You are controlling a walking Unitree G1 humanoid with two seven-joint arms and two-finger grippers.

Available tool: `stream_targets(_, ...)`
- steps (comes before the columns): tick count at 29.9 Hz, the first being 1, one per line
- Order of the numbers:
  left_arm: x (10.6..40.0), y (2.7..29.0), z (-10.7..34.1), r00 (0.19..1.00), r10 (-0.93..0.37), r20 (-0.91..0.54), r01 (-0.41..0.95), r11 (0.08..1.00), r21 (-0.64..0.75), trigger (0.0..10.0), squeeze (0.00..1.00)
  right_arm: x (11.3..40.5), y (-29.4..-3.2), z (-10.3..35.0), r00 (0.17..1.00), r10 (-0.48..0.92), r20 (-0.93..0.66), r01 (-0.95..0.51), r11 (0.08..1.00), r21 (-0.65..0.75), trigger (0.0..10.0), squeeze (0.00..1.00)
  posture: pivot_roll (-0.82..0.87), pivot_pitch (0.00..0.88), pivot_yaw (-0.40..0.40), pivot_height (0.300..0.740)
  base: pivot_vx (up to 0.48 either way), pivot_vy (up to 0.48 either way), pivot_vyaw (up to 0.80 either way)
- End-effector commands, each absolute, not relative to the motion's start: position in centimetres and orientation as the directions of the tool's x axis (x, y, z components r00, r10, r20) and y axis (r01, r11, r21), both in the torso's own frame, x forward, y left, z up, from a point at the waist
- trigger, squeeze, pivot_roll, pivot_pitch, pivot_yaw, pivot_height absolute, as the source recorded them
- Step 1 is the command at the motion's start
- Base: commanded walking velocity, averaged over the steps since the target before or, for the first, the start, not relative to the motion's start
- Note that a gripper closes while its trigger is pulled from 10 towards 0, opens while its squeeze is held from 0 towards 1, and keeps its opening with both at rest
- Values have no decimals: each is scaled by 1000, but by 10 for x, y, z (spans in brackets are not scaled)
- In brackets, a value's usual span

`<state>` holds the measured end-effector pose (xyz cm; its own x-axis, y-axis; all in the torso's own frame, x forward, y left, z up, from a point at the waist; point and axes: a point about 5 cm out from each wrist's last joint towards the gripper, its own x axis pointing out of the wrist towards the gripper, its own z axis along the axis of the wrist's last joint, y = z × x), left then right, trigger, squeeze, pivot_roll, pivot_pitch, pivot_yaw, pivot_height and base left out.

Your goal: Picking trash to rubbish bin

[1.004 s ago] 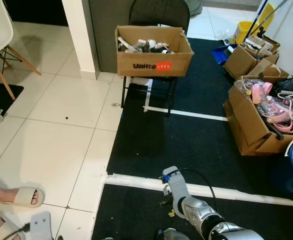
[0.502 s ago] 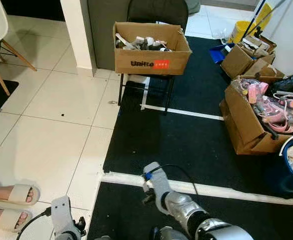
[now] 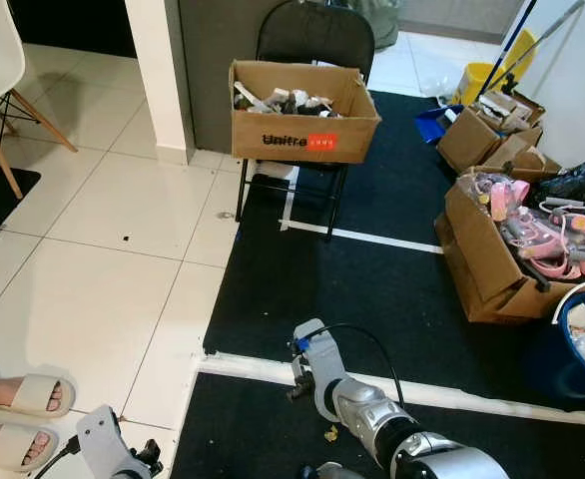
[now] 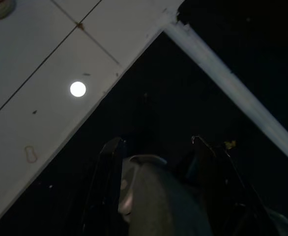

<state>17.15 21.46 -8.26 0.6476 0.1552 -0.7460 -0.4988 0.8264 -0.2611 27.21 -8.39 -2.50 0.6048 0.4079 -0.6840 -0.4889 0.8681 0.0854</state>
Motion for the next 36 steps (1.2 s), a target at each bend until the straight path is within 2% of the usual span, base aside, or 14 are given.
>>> stream_targets(1,168,211,-85,630,148,-762,-518,812,-271,10000,0,269,-85,-28,594,396,-701,-474,876,93,10000,0,155,8,-54,740,0,0,0)
stream_targets(15,173,213,-83,640,154,-753,-553,773,-312,10000,0,274,-84,-24,603,398,-691,-471,877,94,10000,0,153,0,-56,740,0,0,0)
stream_targets(36,160,207,-90,625,139,-768,-593,725,-351,10000,0,271,-90,-27,594,395,-701,-464,880,102,10000,0,140,22,-53,740,0,0,0)
